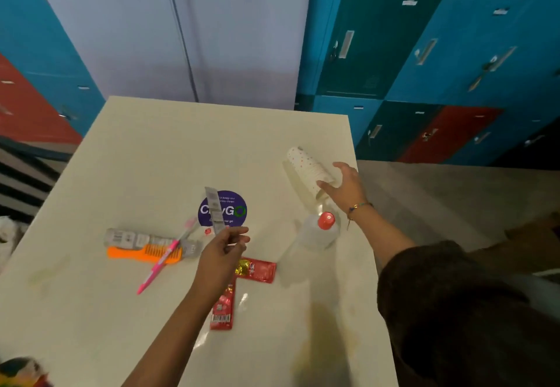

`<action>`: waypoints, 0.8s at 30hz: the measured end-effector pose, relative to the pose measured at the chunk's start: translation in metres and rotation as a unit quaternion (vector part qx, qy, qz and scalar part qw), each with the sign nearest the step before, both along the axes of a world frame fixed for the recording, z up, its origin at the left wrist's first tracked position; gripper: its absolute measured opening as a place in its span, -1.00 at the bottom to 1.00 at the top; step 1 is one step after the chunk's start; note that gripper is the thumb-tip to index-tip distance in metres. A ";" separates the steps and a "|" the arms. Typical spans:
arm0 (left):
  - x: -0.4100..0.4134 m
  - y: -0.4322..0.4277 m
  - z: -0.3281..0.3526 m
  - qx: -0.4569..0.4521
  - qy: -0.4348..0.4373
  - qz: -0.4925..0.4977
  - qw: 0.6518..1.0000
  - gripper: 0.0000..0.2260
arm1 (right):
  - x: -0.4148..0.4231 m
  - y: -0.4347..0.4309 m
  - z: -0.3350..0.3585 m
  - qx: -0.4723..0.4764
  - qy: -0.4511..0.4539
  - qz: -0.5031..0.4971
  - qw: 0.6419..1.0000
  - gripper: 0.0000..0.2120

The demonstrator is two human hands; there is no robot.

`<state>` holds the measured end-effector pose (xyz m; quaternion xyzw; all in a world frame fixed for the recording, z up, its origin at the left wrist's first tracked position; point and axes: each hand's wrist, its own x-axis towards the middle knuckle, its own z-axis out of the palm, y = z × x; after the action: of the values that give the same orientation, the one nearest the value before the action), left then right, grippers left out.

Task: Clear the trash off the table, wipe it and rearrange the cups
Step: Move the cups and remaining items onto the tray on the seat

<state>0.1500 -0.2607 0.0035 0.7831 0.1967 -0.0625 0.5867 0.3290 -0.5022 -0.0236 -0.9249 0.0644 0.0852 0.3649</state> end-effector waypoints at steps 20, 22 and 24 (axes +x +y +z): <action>0.019 0.022 -0.011 0.000 0.017 0.025 1.000 -0.82 | 0.040 0.001 0.000 -0.112 0.085 0.079 0.987 -0.41; 0.011 0.006 -0.004 -0.006 0.010 0.003 1.000 -0.80 | 0.017 -0.019 0.020 -0.024 0.047 0.005 0.999 -0.40; 0.000 -0.014 0.002 -0.018 0.004 -0.018 1.000 -0.77 | -0.014 -0.040 0.044 0.027 0.025 -0.056 0.998 -0.38</action>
<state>0.1497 -0.2751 0.0050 0.7756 0.1833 -0.0799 0.5987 0.3146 -0.5422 0.0205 -0.9073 0.1231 0.0889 0.3920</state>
